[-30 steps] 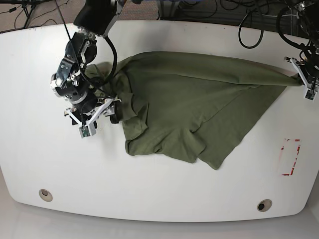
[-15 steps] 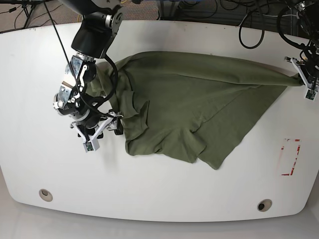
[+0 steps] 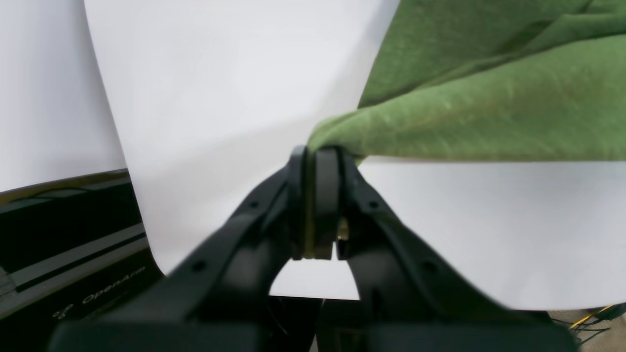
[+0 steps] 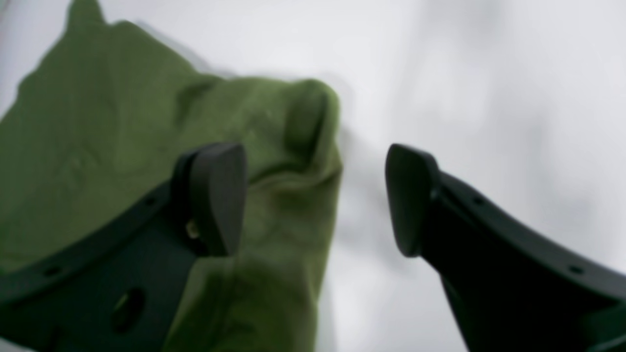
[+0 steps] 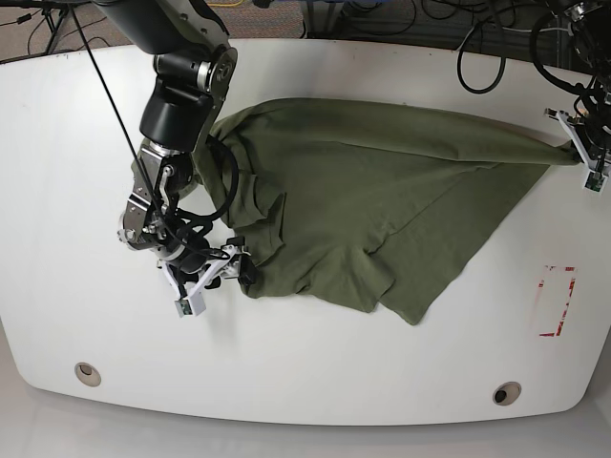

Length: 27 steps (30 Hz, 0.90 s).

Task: Layout the t-shirt on the table in an organized manner, then fold the t-shirt properly
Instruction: 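Reach the right gripper to the shirt's bunched sleeve and grasp it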

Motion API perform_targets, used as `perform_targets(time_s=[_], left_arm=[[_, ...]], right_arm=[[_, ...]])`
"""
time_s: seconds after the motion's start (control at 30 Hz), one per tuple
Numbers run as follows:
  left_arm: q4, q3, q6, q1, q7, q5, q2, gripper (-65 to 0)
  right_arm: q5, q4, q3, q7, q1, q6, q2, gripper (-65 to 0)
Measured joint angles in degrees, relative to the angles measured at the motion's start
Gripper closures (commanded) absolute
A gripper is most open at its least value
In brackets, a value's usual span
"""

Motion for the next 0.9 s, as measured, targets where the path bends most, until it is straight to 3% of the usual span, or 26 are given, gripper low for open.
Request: perform_targets(time_s=[0.3, 0.6, 0.77, 0.9], left_arm=[[0.00, 0.00, 0.02, -0.09, 0.02, 0.00, 0.02, 0.0], [0.00, -0.07, 0.00, -0.15, 0.04, 0.00, 0.02, 0.0], [0.00, -0.11, 0.02, -0.15, 0.04, -0.02, 0.02, 0.0], [0.00, -0.11, 0.02, -0.15, 0.02, -0.04, 0.02, 0.0]], right_arm=[[-0.22, -11.02, -0.31, 5.75, 3.15, -0.07, 0.24, -42.5], [-0.20, -16.50, -9.97, 12.24, 4.00, -0.35, 1.62, -42.3], [-0.22, -17.88, -11.21, 14.49, 3.96, -3.98, 1.60, -42.3], [-0.17, -18.32, -11.30, 15.82, 3.91, -4.59, 2.38, -42.0]])
